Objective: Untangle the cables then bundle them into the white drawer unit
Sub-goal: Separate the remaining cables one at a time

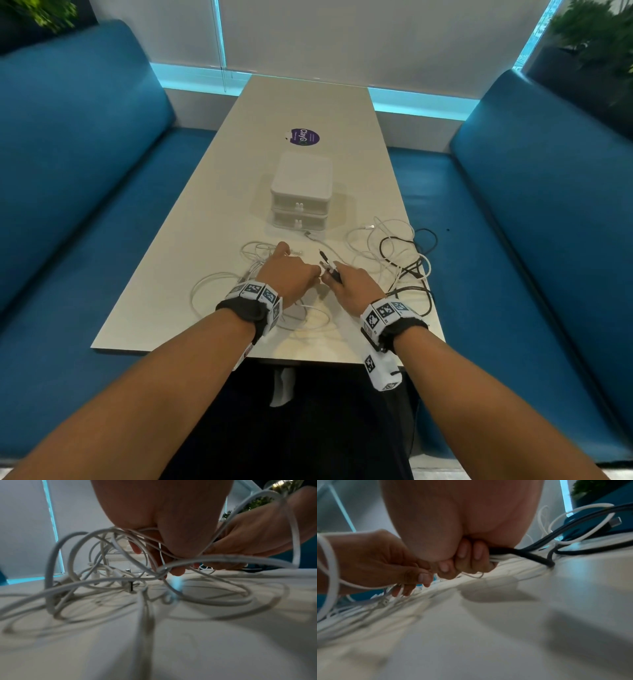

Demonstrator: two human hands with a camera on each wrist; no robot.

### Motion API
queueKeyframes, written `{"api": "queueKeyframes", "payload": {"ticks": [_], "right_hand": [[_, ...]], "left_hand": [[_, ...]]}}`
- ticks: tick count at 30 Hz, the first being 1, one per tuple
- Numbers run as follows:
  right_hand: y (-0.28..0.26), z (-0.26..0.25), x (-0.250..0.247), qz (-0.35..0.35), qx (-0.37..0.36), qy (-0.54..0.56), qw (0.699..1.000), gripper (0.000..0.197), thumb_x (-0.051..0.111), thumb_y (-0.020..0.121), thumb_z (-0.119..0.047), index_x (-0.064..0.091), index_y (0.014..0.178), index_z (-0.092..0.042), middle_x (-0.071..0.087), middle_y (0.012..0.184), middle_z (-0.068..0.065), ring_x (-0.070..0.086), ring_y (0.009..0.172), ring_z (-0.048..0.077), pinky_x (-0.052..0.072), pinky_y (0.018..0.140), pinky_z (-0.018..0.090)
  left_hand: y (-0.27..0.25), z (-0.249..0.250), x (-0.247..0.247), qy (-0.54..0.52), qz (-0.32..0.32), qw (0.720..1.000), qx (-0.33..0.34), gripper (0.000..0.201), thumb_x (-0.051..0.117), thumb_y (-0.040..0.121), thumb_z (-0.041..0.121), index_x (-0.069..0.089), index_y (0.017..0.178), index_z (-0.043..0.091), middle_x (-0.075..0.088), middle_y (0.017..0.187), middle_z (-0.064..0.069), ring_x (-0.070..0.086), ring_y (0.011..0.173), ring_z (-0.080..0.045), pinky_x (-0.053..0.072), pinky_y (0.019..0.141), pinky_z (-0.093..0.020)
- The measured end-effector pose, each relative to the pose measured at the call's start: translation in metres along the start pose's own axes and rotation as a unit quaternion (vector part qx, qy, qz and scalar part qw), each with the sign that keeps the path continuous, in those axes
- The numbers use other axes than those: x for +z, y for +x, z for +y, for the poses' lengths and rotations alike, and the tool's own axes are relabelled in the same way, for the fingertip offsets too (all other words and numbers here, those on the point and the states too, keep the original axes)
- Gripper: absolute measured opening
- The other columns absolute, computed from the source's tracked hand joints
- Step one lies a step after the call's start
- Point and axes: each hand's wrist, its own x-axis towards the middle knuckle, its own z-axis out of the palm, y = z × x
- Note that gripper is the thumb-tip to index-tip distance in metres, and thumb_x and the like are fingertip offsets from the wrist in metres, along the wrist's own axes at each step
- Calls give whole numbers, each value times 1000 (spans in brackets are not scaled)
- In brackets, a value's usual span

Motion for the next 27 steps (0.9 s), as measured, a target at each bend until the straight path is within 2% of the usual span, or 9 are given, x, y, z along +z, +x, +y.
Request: {"api": "queueKeyframes", "payload": {"ticks": [4, 8, 10, 15, 17, 19, 20, 24, 27], "right_hand": [[-2, 14, -7, 20, 35, -129, 991, 26, 38, 102, -44, 53, 107, -24, 64, 91, 8, 62, 83, 30, 54, 72, 41], [-2, 36, -27, 44, 122, -146, 981, 30, 37, 104, -41, 57, 106, -18, 66, 100, 10, 63, 87, 30, 49, 72, 36], [0, 31, -30, 55, 128, -136, 981, 31, 37, 104, -39, 57, 108, -15, 66, 101, 11, 63, 89, 31, 47, 71, 35], [9, 10, -21, 95, 116, -28, 988, 31, 39, 103, -32, 52, 117, -9, 63, 103, 19, 62, 94, 39, 52, 77, 43], [9, 5, -17, 102, 87, 9, 991, 32, 39, 102, -27, 47, 129, -12, 64, 103, 19, 62, 94, 39, 53, 80, 45], [8, 2, -13, 95, 66, 23, 993, 44, 39, 102, -27, 37, 145, -20, 65, 105, 16, 62, 95, 38, 53, 82, 47], [7, 2, -11, 87, 60, 24, 994, 44, 39, 102, -29, 36, 145, -23, 66, 106, 15, 62, 95, 37, 53, 82, 47], [5, 0, -8, 53, 18, 46, 997, 26, 41, 102, -32, 56, 117, -19, 68, 95, 11, 63, 86, 31, 53, 77, 44], [2, -4, -7, -3, 7, 38, 999, 21, 43, 102, -29, 59, 98, -16, 67, 86, 6, 63, 81, 28, 52, 73, 39]], "left_hand": [[-5, -13, 5, 30, -29, 999, -7, 12, 45, 97, 22, 56, 94, 26, 64, 65, 2, 59, 65, -22, 23, 101, -45], [-11, -21, 1, 35, -42, 998, -10, 24, 44, 89, 6, 53, 93, 27, 63, 67, 5, 60, 67, -20, 21, 105, -45], [-10, -17, -6, 29, -50, 998, -5, 27, 44, 85, 2, 53, 91, 27, 60, 63, 6, 58, 66, -19, 22, 107, -45], [-3, -6, -6, 4, -54, 998, -21, 21, 47, 89, 8, 59, 88, 24, 49, 57, 8, 58, 67, -19, 21, 108, -44], [-2, -5, -4, -2, -55, 998, -32, 20, 46, 90, 10, 61, 86, 23, 49, 57, 7, 58, 67, -19, 21, 107, -44], [-1, -6, -4, -4, -51, 998, -45, 20, 47, 90, 11, 62, 84, 22, 49, 57, 7, 57, 66, -20, 23, 106, -43], [-1, -6, -4, -5, -51, 997, -50, 20, 47, 91, 13, 62, 83, 22, 48, 57, 7, 57, 66, -20, 24, 106, -44], [1, -3, -8, -21, -55, 997, -50, 21, 45, 94, 15, 61, 84, 24, 55, 61, 6, 57, 66, -20, 25, 103, -45], [2, 3, -11, -34, -23, 999, -29, 23, 42, 99, 19, 61, 91, 29, 62, 67, 8, 62, 71, -18, 24, 102, -46]]}}
